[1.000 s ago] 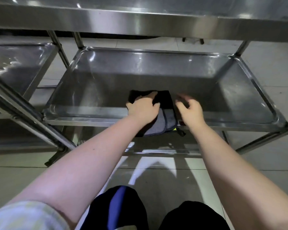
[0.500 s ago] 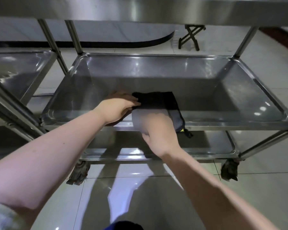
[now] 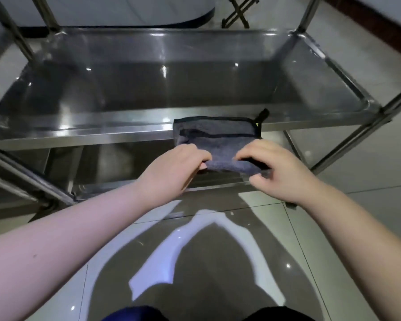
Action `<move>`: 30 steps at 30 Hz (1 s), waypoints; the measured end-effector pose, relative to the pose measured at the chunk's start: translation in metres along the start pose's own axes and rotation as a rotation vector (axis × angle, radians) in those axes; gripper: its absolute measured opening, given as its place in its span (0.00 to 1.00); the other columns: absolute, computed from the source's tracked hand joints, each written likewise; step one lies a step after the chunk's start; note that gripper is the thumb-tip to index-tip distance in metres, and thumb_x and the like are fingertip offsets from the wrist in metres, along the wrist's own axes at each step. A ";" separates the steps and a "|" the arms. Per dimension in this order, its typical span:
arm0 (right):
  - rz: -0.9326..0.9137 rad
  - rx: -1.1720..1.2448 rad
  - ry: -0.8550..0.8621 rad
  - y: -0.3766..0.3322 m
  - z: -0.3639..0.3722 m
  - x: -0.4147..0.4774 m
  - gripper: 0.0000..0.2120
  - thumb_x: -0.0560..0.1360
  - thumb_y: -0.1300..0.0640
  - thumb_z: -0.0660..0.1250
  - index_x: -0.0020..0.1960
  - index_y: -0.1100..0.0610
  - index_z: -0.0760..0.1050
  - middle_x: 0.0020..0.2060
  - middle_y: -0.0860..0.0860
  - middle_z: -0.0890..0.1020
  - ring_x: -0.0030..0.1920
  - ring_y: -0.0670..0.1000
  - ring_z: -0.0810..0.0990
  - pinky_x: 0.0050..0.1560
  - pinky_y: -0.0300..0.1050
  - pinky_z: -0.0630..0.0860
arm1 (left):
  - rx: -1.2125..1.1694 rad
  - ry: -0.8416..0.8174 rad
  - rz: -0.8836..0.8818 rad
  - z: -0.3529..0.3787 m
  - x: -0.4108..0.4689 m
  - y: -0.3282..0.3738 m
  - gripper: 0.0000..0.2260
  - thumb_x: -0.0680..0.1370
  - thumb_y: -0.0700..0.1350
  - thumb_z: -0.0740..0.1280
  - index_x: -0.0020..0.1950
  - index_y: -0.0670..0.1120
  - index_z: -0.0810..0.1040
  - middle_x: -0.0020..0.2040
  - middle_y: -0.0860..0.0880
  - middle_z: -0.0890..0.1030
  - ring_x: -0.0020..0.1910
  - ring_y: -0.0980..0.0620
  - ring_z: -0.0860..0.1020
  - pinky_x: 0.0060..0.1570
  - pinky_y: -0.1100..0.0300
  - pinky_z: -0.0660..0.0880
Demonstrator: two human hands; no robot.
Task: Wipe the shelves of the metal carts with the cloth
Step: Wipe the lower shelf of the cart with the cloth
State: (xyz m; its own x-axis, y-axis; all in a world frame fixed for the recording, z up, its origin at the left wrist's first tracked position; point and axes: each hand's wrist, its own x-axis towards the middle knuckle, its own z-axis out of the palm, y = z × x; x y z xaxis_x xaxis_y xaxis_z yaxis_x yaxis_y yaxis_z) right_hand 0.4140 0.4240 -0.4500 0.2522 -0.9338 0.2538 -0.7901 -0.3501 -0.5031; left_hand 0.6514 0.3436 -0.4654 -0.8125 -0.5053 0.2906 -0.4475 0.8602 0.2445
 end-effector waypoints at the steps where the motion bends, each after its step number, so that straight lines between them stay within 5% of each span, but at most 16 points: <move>1: -0.009 -0.030 -0.028 0.008 0.010 -0.010 0.18 0.62 0.66 0.65 0.52 0.57 0.78 0.45 0.48 0.79 0.47 0.54 0.76 0.49 0.50 0.72 | -0.028 -0.026 -0.001 0.015 -0.003 0.001 0.06 0.81 0.42 0.61 0.46 0.46 0.75 0.38 0.49 0.69 0.37 0.44 0.71 0.35 0.52 0.67; 5: 0.098 -0.092 -0.034 0.049 0.069 -0.047 0.15 0.63 0.66 0.67 0.48 0.57 0.78 0.44 0.49 0.80 0.46 0.56 0.77 0.48 0.51 0.71 | -0.097 -0.121 -0.017 0.079 -0.013 0.001 0.07 0.79 0.37 0.60 0.49 0.41 0.78 0.41 0.43 0.75 0.41 0.42 0.73 0.42 0.47 0.70; 10: 0.434 0.239 -0.027 0.097 0.148 -0.091 0.15 0.62 0.60 0.60 0.46 0.50 0.77 0.41 0.44 0.78 0.42 0.43 0.74 0.42 0.43 0.70 | -0.184 -0.227 -0.180 0.169 -0.024 0.002 0.07 0.81 0.41 0.59 0.53 0.48 0.76 0.47 0.51 0.72 0.52 0.46 0.72 0.47 0.58 0.64; 14: 0.568 0.320 0.036 0.136 0.153 -0.102 0.14 0.63 0.60 0.61 0.43 0.45 0.76 0.39 0.43 0.80 0.41 0.43 0.76 0.41 0.42 0.69 | -0.152 -0.249 -0.133 0.196 0.007 0.002 0.06 0.80 0.40 0.60 0.52 0.48 0.76 0.46 0.49 0.72 0.50 0.45 0.73 0.48 0.55 0.66; 19: 0.362 0.029 0.494 0.185 0.081 -0.055 0.16 0.66 0.66 0.62 0.51 0.56 0.79 0.48 0.44 0.77 0.52 0.50 0.76 0.53 0.40 0.69 | 0.093 0.119 -0.092 0.191 0.120 -0.002 0.08 0.78 0.43 0.63 0.55 0.48 0.79 0.49 0.42 0.79 0.48 0.38 0.78 0.40 0.49 0.72; 21: 0.350 -0.111 0.575 0.211 0.059 -0.042 0.16 0.67 0.64 0.62 0.53 0.56 0.78 0.50 0.48 0.79 0.54 0.51 0.74 0.56 0.42 0.68 | 0.061 0.208 -0.122 0.201 0.155 -0.004 0.12 0.77 0.46 0.61 0.59 0.49 0.78 0.54 0.43 0.80 0.52 0.39 0.78 0.49 0.47 0.74; 23: 0.428 -0.240 0.500 0.237 0.058 -0.038 0.17 0.68 0.63 0.63 0.56 0.56 0.79 0.53 0.54 0.80 0.56 0.56 0.74 0.57 0.48 0.69 | 0.095 0.135 -0.139 0.228 0.176 -0.011 0.13 0.78 0.45 0.61 0.61 0.51 0.78 0.57 0.44 0.80 0.57 0.40 0.76 0.59 0.47 0.70; 27: 0.546 -0.341 -0.110 0.267 0.111 -0.054 0.21 0.74 0.62 0.64 0.67 0.53 0.76 0.63 0.54 0.76 0.63 0.58 0.71 0.63 0.48 0.64 | 0.142 -0.190 -0.283 0.297 0.161 -0.029 0.15 0.79 0.44 0.61 0.65 0.52 0.77 0.65 0.48 0.78 0.66 0.44 0.72 0.66 0.52 0.65; 30: 0.569 -0.366 -0.054 0.273 0.135 -0.064 0.14 0.76 0.53 0.64 0.60 0.50 0.80 0.58 0.49 0.79 0.60 0.56 0.72 0.58 0.47 0.62 | 0.096 -0.081 -0.468 0.317 0.145 -0.056 0.22 0.81 0.43 0.58 0.75 0.50 0.67 0.76 0.48 0.67 0.75 0.46 0.62 0.73 0.50 0.56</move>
State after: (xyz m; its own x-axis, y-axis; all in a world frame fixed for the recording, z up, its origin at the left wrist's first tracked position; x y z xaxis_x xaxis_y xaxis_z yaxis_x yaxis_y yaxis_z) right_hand 0.2572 0.3781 -0.7155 -0.2386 -0.9710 -0.0140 -0.9439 0.2353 -0.2318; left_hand 0.4400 0.2437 -0.7301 -0.5404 -0.8359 0.0960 -0.8015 0.5461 0.2438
